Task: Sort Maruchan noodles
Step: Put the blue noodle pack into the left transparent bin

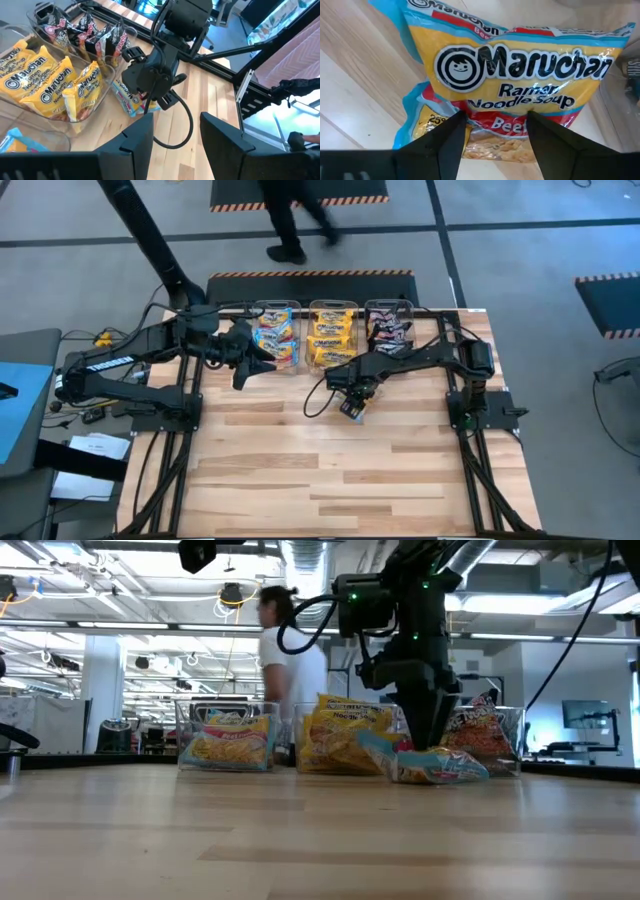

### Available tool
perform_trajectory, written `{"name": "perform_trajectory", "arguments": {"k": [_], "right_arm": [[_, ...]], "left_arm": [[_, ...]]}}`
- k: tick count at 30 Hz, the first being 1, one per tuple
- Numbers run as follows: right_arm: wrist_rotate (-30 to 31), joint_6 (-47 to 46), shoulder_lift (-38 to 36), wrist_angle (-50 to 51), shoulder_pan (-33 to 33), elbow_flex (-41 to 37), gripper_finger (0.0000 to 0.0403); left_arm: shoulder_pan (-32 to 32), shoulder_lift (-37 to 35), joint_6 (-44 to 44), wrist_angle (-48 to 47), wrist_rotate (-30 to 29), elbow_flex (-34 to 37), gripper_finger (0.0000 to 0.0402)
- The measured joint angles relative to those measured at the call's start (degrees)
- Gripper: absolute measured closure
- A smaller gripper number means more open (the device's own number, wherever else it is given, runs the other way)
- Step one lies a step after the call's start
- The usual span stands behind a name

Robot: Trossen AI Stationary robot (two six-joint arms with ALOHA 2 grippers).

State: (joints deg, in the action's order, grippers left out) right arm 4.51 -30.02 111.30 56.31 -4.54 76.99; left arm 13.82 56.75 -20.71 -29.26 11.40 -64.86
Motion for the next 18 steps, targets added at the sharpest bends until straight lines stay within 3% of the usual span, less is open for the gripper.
{"name": "perform_trajectory", "arguments": {"k": [5, 13, 18], "right_arm": [[-1.63, -0.56, 0.81, -0.44, 0.00, 0.07, 0.0205], [-4.31, -4.16, 0.61, -0.87, 0.84, -0.09, 0.0379], [-4.30, -4.96, 0.92, 1.85, 2.49, 1.47, 0.0391]], "left_arm": [[0.00, 0.02, -0.07, -0.04, -0.03, 0.00, 0.0252], [0.00, 0.02, -0.09, -0.04, -0.02, 0.01, 0.0252], [0.00, 0.02, -0.09, -0.04, -0.02, 0.00, 0.0252]]}}
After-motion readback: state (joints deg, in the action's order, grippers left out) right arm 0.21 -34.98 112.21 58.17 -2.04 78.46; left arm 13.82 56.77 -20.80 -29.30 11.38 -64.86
